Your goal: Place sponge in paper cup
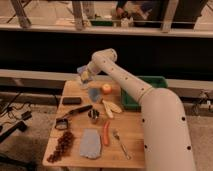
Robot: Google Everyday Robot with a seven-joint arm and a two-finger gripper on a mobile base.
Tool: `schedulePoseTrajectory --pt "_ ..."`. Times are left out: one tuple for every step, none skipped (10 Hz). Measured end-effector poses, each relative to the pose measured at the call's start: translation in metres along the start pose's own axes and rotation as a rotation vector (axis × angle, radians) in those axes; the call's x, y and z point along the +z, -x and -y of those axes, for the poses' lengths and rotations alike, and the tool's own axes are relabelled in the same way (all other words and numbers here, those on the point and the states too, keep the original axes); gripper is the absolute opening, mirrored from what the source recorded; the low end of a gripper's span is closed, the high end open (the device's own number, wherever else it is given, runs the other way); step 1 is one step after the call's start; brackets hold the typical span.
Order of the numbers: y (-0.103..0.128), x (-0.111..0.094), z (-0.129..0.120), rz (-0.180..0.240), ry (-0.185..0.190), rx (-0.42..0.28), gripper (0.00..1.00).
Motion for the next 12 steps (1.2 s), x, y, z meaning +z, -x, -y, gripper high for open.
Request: schedulePoseTrajectory --pt "0.001 0.001 0.001 -0.004 0.001 -0.001 0.13" --pt "0.002 0.003 0.001 -0.005 0.005 -0.003 0.13" --pt "0.004 0.005 0.001 -0.009 0.008 -0.006 0.13" --pt "0.005 0.007 0.001 -0.009 0.011 -0.009 0.13" --pt "0.008 0.009 -0.001 -0.009 0.016 -0.011 0.13" --pt "0.009 0.011 -0.001 -0.009 0.019 -0.013 0.13" --pt "0.012 0.015 -0.003 -0.009 0.026 -0.016 0.13" --pt "0.014 0.016 -0.005 -0.008 0.029 -0.019 0.13" --pt "0.017 0.019 -0.007 -0.007 0.034 -0.023 0.13" --pt "0.017 0.019 -0.007 -0.007 0.035 -0.025 0.13" --pt "0.017 0.02 -0.007 -0.008 0.035 -0.024 0.13" --pt "0.017 0.02 -0.006 -0.008 0.034 -0.024 0.14"
